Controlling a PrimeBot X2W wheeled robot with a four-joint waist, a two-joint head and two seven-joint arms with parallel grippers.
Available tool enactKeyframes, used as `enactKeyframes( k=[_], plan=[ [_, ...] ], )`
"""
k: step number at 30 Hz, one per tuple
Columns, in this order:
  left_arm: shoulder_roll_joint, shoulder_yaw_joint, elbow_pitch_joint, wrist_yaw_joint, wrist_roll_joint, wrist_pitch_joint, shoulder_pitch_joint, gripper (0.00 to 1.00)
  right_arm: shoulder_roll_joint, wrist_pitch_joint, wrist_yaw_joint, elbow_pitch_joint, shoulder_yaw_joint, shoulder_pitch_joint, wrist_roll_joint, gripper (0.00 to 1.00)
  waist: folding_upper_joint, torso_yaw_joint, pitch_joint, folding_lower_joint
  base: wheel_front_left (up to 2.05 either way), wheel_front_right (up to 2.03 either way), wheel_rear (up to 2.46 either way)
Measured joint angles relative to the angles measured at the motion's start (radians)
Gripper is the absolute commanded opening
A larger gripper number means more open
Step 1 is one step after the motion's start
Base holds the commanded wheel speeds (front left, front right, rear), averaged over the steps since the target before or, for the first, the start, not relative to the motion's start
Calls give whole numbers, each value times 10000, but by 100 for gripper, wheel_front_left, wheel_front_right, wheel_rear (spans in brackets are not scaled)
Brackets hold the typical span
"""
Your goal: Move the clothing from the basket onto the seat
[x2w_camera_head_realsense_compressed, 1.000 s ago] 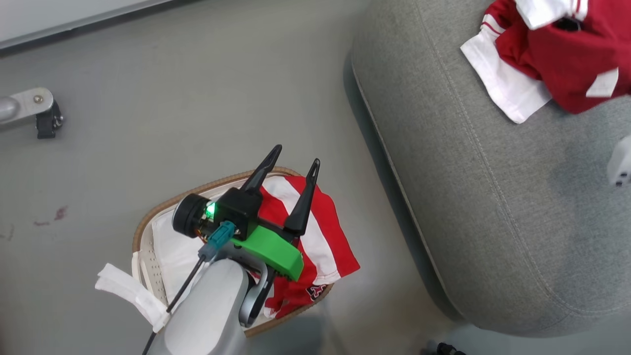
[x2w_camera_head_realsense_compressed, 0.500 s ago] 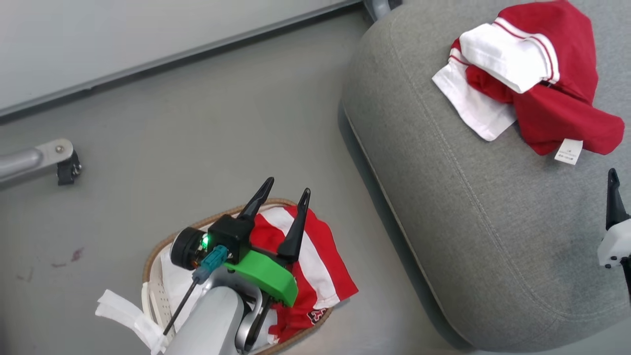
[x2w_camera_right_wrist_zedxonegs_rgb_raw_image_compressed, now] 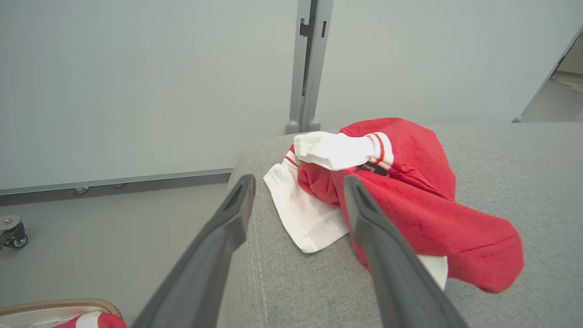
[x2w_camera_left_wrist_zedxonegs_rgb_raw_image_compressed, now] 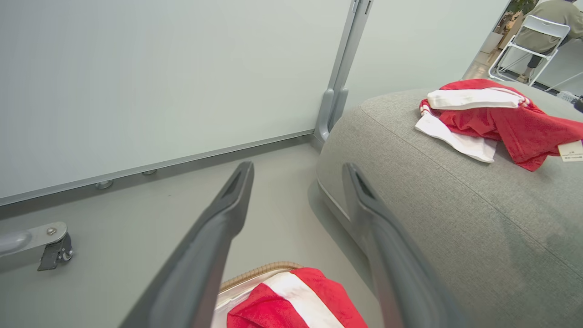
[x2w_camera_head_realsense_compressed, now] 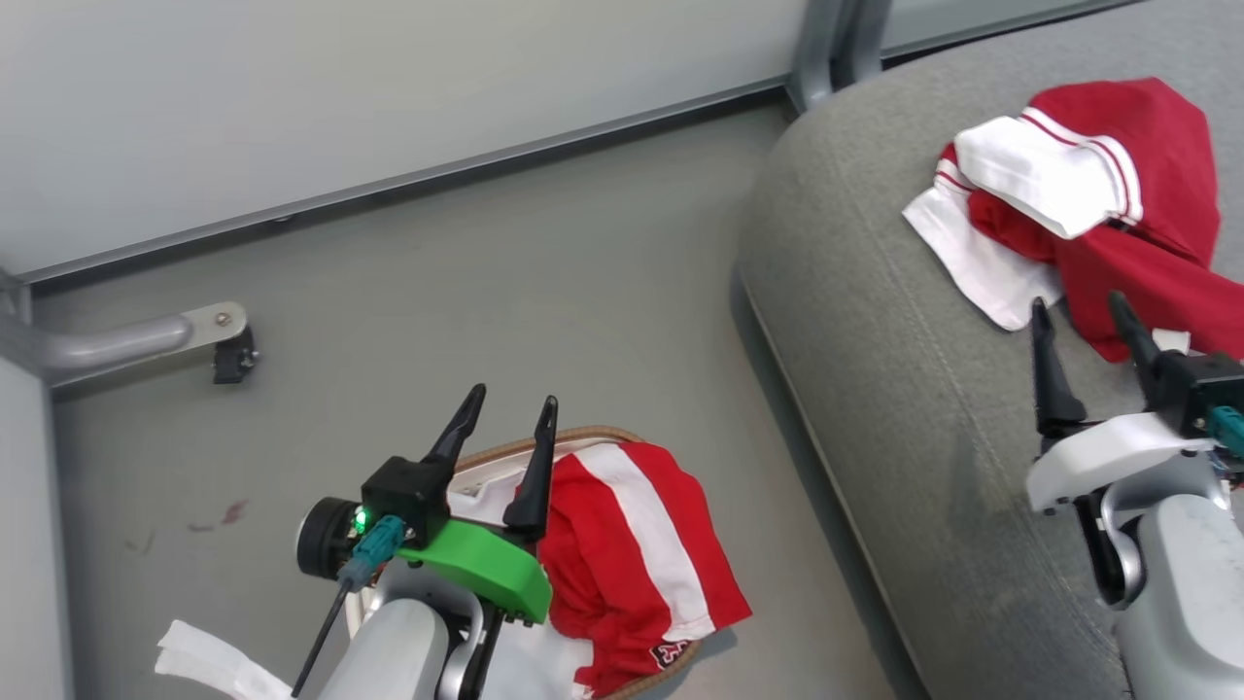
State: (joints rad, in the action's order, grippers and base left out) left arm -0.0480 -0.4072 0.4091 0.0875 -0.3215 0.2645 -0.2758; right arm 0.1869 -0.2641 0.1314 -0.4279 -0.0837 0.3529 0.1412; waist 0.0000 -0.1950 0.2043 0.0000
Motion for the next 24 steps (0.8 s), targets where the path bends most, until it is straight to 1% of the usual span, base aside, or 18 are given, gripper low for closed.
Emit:
enactKeyframes(
  k=[5, 14, 18, 24],
  plan=[
    [-4, 552, 6, -105, 165, 2, 215, 100, -462, -2, 0, 228, 382, -4, -65, 100, 0, 600, -159, 0, 0, 0, 0],
    [-6, 1824, 117, -359, 382, 0, 711, 100, -930, -2, 0, 240, 606, -189, -245, 100, 0, 1527, -505, 0, 0, 0, 0],
    [-12, 2334, 151, -441, 435, 0, 1042, 100, -1024, -2, 0, 213, 602, -402, -332, 100, 0, 1774, -732, 0, 0, 0, 0],
    [-12, 2773, 42, -485, 435, 0, 1673, 100, -1135, -2, 0, 130, 575, -867, -443, 100, 0, 1951, -1114, 0, 0, 0, 0]
  ],
)
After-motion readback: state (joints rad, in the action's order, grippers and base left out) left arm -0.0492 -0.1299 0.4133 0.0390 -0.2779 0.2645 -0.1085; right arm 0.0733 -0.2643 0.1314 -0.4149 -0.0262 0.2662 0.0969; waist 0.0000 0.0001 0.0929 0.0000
